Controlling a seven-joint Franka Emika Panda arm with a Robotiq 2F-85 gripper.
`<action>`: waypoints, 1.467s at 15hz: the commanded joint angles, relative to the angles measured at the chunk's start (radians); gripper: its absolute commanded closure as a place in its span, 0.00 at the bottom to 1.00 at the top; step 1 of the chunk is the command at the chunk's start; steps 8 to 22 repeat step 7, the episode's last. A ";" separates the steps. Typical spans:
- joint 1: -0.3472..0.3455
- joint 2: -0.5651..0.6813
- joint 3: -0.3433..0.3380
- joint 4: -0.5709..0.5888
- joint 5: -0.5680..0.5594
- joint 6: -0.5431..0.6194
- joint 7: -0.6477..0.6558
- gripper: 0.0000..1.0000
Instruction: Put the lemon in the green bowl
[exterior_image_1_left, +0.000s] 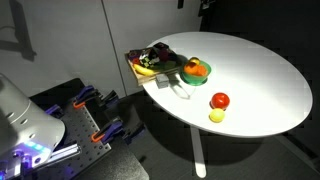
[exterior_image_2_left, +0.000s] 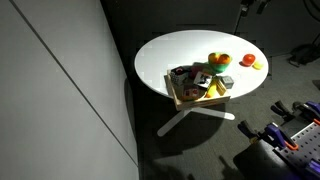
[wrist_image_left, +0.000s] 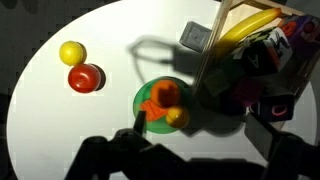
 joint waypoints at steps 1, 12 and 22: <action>0.004 -0.060 -0.010 -0.037 0.004 0.002 -0.014 0.00; 0.008 -0.047 -0.010 -0.022 0.000 -0.002 0.000 0.00; 0.008 -0.047 -0.010 -0.022 0.000 -0.002 0.000 0.00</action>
